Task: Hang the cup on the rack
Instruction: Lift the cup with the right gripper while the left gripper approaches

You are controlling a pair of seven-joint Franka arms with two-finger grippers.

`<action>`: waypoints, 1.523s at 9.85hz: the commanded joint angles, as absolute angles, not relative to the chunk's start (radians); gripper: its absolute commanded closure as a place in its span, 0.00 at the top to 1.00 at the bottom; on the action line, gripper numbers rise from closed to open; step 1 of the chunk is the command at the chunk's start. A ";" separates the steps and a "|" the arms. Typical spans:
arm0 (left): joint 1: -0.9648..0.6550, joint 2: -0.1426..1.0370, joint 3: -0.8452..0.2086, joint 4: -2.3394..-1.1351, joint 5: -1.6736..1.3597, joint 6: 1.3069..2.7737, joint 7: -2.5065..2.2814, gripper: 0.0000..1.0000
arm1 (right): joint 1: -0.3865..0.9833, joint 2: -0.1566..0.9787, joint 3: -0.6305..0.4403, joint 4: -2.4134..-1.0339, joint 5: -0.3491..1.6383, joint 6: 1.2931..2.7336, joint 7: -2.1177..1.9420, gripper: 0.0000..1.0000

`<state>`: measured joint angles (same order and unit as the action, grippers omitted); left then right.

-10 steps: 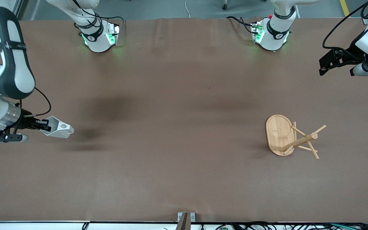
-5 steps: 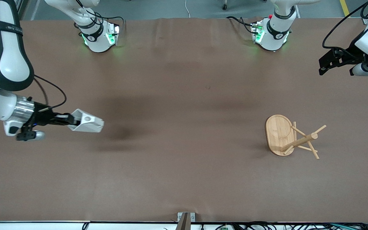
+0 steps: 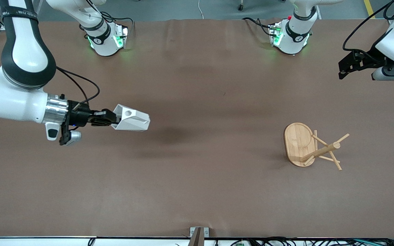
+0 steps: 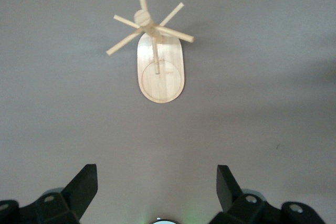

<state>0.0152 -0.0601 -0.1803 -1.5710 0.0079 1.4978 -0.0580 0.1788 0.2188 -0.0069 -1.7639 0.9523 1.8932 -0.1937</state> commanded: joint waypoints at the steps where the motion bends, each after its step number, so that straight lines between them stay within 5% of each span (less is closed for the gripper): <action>1: -0.005 -0.011 -0.263 -1.548 0.000 1.482 -0.052 1.00 | 0.251 0.202 -0.017 -1.770 1.044 1.896 -0.186 0.00; 4: -0.017 0.014 -0.432 -1.545 0.002 1.494 0.015 1.00 | 0.278 0.206 -0.015 -1.772 1.147 1.896 -0.186 0.00; 15: -0.021 0.170 -0.739 -1.490 -0.057 1.837 0.268 1.00 | 0.321 0.236 -0.015 -1.779 1.341 1.861 -0.301 0.00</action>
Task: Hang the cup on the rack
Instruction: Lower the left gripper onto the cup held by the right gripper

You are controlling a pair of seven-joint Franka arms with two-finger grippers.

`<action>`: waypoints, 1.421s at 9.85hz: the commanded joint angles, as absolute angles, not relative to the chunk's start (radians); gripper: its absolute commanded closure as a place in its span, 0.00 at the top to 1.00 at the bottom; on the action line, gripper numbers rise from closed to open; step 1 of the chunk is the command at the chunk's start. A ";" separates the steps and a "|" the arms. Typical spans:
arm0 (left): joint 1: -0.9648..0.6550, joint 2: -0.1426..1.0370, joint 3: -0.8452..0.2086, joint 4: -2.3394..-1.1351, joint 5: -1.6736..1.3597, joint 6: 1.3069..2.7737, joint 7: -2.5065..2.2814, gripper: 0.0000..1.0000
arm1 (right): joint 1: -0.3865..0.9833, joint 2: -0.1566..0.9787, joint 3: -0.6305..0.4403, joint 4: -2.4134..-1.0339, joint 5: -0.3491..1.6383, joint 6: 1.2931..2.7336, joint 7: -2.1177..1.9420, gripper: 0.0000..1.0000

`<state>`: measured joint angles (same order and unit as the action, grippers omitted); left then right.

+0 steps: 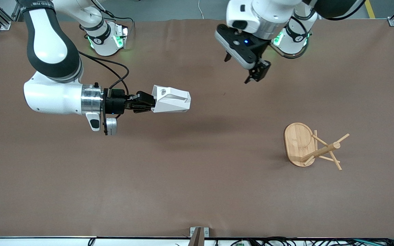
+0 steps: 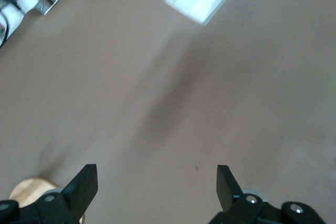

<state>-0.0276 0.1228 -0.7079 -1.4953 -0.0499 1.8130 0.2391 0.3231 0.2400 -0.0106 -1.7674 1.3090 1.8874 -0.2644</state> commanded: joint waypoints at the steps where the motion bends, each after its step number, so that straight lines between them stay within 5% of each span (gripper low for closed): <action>1: -0.029 0.192 -0.748 -1.471 -0.054 1.839 0.265 1.00 | 0.310 0.239 -0.015 -1.781 1.359 1.805 -0.319 0.00; 14: -0.150 0.311 -0.745 -1.416 0.043 1.953 0.259 1.00 | 0.301 0.245 0.035 -1.799 1.385 1.710 -0.325 0.00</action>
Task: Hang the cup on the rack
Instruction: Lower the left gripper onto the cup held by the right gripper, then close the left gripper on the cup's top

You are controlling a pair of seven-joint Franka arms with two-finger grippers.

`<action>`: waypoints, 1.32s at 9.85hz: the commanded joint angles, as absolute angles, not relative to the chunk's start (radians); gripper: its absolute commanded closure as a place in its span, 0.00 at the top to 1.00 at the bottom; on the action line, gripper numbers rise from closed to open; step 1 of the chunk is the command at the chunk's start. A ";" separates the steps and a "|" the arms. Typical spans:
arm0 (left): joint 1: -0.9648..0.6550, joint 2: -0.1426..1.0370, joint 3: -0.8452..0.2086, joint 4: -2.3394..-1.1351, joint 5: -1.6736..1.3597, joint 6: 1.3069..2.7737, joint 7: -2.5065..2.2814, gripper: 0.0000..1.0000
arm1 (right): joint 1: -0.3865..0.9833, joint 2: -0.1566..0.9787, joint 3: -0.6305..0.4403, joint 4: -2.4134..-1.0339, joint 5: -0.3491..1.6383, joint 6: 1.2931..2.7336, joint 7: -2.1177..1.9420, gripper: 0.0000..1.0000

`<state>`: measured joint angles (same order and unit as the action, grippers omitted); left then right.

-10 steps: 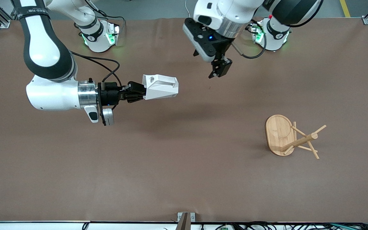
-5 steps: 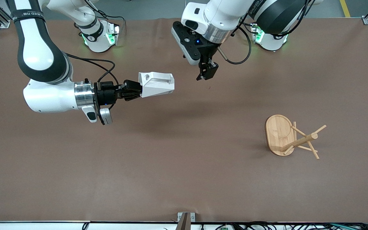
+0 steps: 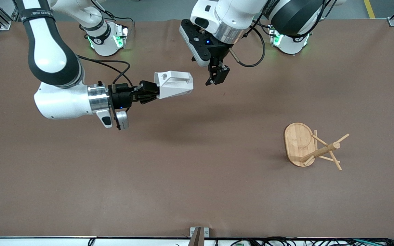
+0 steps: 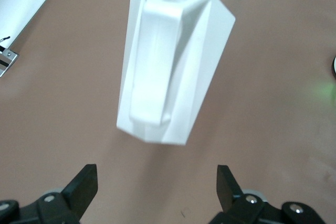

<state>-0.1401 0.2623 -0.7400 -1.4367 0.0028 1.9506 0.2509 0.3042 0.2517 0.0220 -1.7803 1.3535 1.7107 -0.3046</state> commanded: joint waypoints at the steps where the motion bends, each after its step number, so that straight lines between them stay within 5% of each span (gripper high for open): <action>1: -0.156 0.317 -0.746 -1.405 0.043 1.953 0.259 1.00 | 0.301 0.244 0.049 -1.798 1.385 1.710 -0.333 0.00; 9: -0.175 0.340 -0.744 -1.411 0.083 1.953 0.261 1.00 | 0.316 0.241 0.083 -1.787 1.443 1.715 -0.333 0.01; 12: -0.179 0.341 -0.745 -1.410 0.087 1.953 0.264 0.88 | 0.313 0.241 0.097 -1.787 1.450 1.715 -0.333 0.01; 13: -0.179 0.339 -0.744 -1.410 0.087 1.953 0.262 0.75 | 0.313 0.241 0.097 -1.787 1.450 1.715 -0.333 0.01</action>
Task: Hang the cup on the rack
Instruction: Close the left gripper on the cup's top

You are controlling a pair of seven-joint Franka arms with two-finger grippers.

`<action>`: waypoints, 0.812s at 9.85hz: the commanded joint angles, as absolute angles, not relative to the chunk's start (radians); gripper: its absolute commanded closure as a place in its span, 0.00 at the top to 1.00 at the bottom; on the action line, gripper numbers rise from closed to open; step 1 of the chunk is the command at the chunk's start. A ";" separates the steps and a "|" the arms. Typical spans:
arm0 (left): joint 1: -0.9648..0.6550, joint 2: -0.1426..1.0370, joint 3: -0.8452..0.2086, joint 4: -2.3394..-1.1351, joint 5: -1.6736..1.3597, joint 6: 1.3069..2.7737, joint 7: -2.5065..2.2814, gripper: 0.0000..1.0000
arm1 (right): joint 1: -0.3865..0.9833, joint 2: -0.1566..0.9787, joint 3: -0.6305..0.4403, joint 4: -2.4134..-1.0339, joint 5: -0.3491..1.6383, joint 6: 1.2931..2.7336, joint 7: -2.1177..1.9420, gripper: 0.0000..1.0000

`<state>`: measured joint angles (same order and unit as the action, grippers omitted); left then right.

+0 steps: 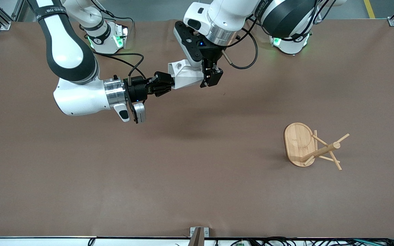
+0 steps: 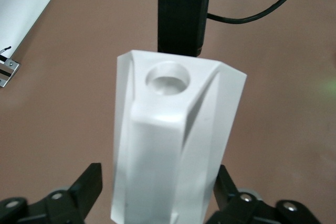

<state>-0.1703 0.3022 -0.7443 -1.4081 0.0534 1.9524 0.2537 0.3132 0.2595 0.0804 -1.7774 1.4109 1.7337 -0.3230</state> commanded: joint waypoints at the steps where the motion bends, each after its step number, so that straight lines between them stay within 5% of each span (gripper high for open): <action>1: -0.179 0.341 -0.744 -1.410 0.087 1.951 0.261 0.58 | 0.314 0.241 0.097 -1.787 1.450 1.717 -0.333 0.01; 3: -0.178 0.339 -0.744 -1.410 0.089 1.951 0.259 0.25 | 0.314 0.241 0.097 -1.787 1.450 1.717 -0.333 0.02; 4: -0.175 0.337 -0.744 -1.408 0.089 1.950 0.259 0.20 | 0.313 0.241 0.097 -1.787 1.450 1.713 -0.325 0.14; 5: -0.166 0.334 -0.744 -1.410 0.089 1.944 0.259 0.20 | 0.308 0.236 0.095 -1.786 1.450 1.707 -0.321 0.99; 8: -0.150 0.327 -0.730 -1.408 0.086 1.904 0.245 0.20 | 0.267 0.181 0.059 -1.787 1.413 1.710 -0.324 1.00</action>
